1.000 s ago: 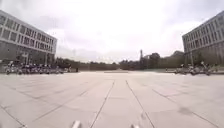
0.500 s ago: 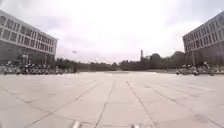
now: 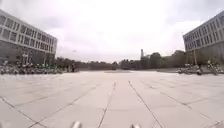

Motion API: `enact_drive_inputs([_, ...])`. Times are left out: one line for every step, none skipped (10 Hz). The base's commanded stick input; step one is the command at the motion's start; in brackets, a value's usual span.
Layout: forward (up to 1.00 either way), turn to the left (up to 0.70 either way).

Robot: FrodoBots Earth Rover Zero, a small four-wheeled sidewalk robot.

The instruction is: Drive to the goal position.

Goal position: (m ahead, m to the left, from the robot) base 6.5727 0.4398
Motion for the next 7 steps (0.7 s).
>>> enact_drive_inputs([0.7,0.0])
enact_drive_inputs([0.7,0.0])
enact_drive_inputs([0.7,0.0])
enact_drive_inputs([0.7,0.0])
enact_drive_inputs([0.7,0.0])
enact_drive_inputs([0.7,0.0])
enact_drive_inputs([0.7,0.0])
